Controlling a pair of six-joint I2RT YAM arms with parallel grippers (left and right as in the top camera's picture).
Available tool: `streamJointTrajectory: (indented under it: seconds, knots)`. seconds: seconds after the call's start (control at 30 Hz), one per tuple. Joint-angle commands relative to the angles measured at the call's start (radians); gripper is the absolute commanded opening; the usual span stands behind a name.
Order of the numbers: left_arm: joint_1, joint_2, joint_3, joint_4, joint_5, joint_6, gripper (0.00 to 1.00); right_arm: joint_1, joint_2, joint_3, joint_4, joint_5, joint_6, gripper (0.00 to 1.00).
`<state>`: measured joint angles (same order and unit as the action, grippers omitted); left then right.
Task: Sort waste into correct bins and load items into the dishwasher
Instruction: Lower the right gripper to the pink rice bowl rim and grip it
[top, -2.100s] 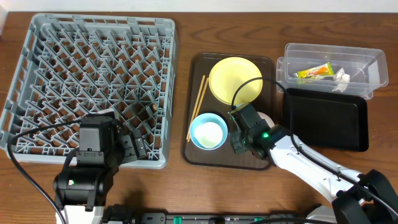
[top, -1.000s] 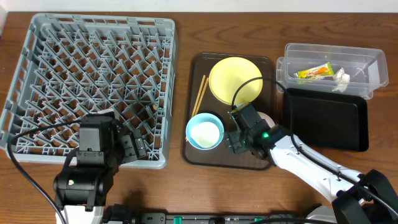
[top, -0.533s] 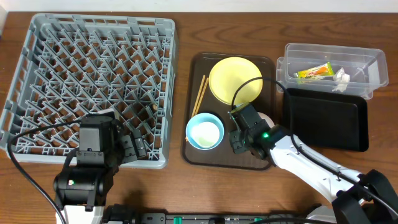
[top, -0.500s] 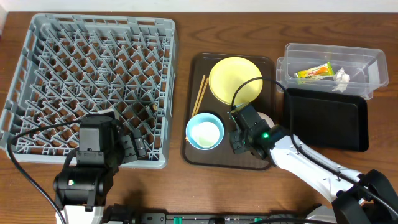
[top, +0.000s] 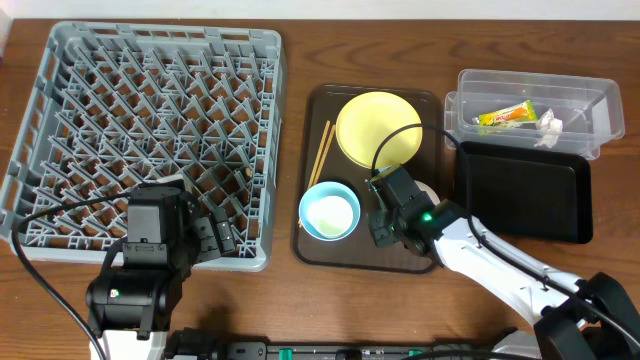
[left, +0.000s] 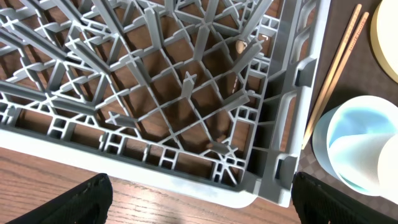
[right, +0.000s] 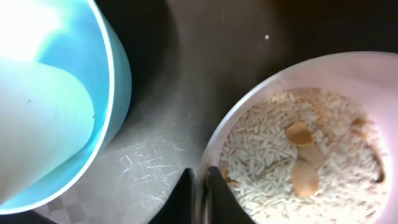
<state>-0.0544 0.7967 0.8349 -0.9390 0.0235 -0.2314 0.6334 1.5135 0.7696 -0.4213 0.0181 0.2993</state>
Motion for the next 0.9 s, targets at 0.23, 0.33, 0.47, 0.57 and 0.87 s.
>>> streamJointTrajectory:
  seconds: [0.23, 0.33, 0.47, 0.57, 0.87]
  knots:
    - [-0.003, -0.001, 0.024, -0.003, 0.002, 0.016, 0.94, 0.009, -0.004, 0.006, 0.002, -0.009, -0.008, 0.59]
    - [-0.003, -0.001, 0.024, -0.003, 0.002, 0.016, 0.94, 0.009, -0.004, 0.006, 0.002, -0.008, -0.004, 0.01]
    - [-0.003, -0.001, 0.024, -0.003, 0.002, 0.016, 0.94, 0.009, -0.004, 0.006, 0.002, -0.008, 0.012, 0.01]
    - [-0.003, -0.001, 0.024, -0.003, 0.002, 0.016, 0.94, 0.009, -0.004, 0.006, 0.002, -0.008, 0.011, 0.01]
    - [-0.003, -0.001, 0.024, -0.003, 0.002, 0.016, 0.94, 0.009, -0.004, 0.006, 0.003, -0.008, 0.011, 0.01]
